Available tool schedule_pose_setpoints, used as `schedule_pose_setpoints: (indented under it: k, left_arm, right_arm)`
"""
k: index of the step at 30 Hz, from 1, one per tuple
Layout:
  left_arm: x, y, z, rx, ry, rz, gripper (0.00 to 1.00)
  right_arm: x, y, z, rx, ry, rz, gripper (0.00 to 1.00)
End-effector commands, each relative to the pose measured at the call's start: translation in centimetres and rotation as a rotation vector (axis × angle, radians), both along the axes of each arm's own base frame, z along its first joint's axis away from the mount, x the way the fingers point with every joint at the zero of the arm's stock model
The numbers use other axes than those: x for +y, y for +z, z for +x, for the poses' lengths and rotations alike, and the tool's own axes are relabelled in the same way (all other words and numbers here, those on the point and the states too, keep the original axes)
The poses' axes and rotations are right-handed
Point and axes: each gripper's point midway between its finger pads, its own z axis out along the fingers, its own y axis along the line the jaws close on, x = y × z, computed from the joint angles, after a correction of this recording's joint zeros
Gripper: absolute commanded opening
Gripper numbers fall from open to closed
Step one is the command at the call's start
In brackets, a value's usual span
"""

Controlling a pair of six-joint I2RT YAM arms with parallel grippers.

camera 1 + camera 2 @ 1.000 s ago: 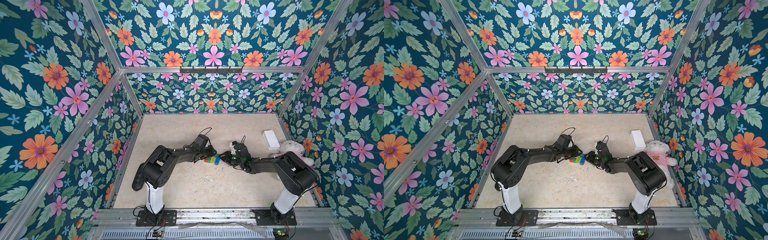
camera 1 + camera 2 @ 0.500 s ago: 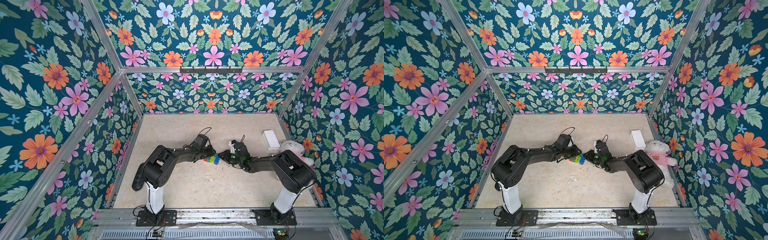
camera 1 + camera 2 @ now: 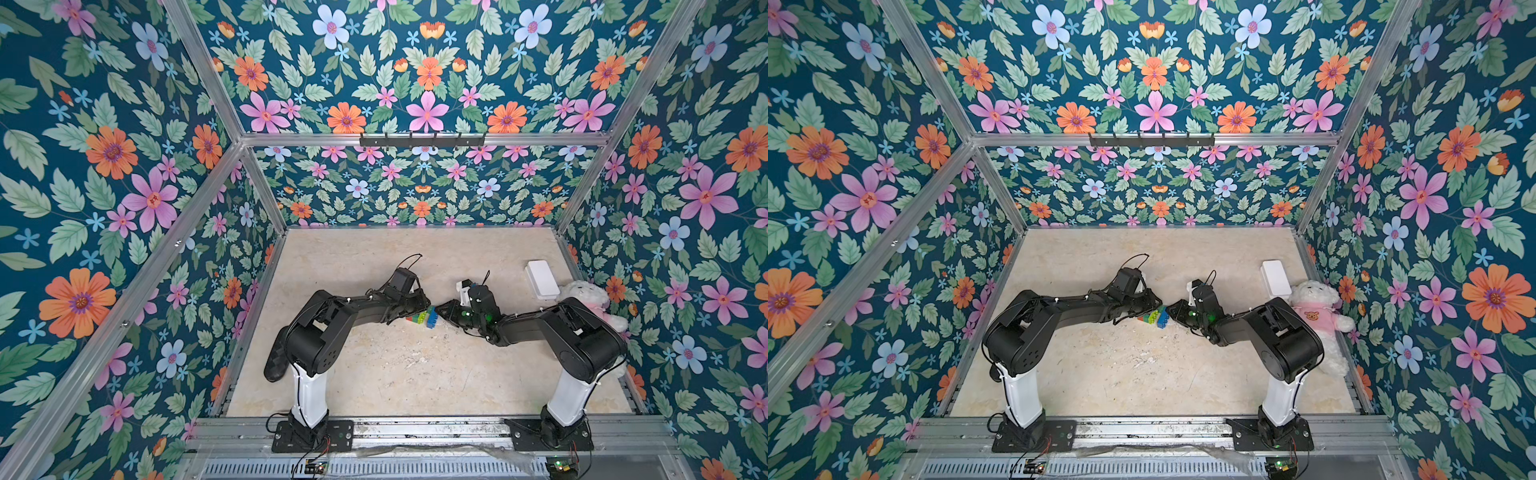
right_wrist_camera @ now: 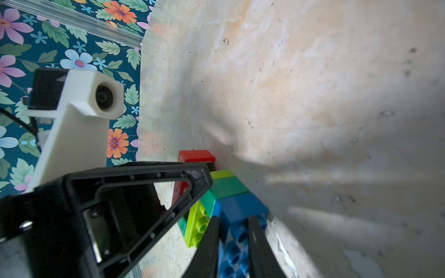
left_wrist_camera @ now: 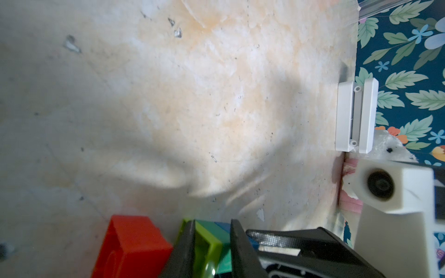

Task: Assemble the number 5 with lego
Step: Assemble the lego brick with the lego brick.

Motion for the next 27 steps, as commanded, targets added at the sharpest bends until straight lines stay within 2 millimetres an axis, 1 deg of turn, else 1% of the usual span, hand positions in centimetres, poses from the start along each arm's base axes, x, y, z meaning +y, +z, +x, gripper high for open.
schedule_pose_setpoints:
  k: [1, 6, 13, 16, 22, 27]
  left_arm:
    - [-0.37, -0.54, -0.93, 0.033, -0.037, -0.007, 0.28]
    - [-0.20, -0.62, -0.92, 0.034, -0.036, -0.005, 0.28]
    - [-0.19, -0.57, -0.97, 0.035, -0.038, -0.005, 0.28]
    - [-0.22, -0.47, -0.97, 0.033, -0.042, -0.005, 0.28]
    - [-0.23, -0.58, -0.98, 0.034, -0.044, -0.003, 0.28]
    - [-0.19, -0.74, -1.00, 0.037, -0.043, -0.002, 0.27]
  right_arm:
    - [-0.05, -0.72, -0.72, 0.019, 0.025, -0.013, 0.24]
    - [-0.37, -0.77, -0.76, 0.020, 0.014, -0.016, 0.30]
    - [-0.68, -1.19, -0.50, 0.029, 0.001, -0.006, 0.29]
    - [-0.52, -1.17, -0.41, 0.026, 0.010, -0.005, 0.27]
    - [-0.42, -1.54, -0.40, 0.027, 0.030, -0.012, 0.26]
    - [-0.29, -1.22, -0.25, 0.019, 0.031, -0.001, 0.26]
